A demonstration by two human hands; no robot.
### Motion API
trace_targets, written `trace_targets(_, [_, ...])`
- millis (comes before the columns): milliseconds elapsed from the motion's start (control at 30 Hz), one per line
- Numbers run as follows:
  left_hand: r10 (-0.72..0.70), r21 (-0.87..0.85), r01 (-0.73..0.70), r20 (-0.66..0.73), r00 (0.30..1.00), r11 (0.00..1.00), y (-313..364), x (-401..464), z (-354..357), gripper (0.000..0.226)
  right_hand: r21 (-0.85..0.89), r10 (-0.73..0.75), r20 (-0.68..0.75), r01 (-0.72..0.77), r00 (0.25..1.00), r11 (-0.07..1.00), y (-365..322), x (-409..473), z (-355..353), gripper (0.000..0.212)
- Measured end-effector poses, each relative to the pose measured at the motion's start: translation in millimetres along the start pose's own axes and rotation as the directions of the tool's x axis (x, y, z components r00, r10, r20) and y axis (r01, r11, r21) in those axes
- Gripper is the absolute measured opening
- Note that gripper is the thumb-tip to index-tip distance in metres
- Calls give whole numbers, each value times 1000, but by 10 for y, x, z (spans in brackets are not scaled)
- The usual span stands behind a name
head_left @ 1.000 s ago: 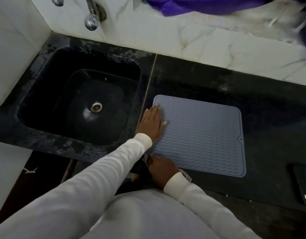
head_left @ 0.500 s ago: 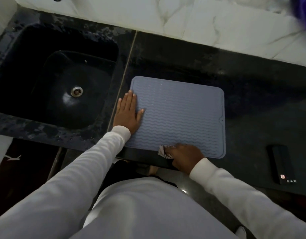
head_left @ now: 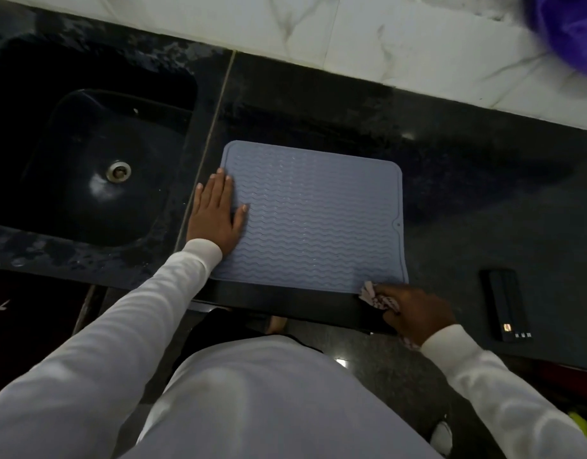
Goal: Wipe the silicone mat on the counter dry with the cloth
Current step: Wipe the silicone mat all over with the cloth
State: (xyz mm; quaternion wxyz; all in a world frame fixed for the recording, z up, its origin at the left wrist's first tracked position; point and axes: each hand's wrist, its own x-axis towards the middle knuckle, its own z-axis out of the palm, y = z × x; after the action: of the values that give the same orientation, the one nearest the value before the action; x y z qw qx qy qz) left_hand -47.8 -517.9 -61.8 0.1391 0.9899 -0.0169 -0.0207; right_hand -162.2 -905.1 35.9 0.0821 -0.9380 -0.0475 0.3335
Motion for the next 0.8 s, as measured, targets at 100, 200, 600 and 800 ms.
trace_targets(100, [-4,1,4,4,1000,1000,-4,-4,5,71,8,92,10,-92,996,996,168,-62,-13,53])
trace_targets(200, [-3,-5,3,5,1000,1000,-12,-1,24,71,19,166,12,-166,986,986,277,-94,-57,54])
trace_targets(600, [-3,-59,7,63,998,998,-5,12,-4,71,260,349,-227,-289,909,921,-17,-30,-183,25])
trace_targets(800, [44,-143,-35,60,997,989,-18,232,-138,81,596,162,-411,130,897,792,-979,469,-626,35])
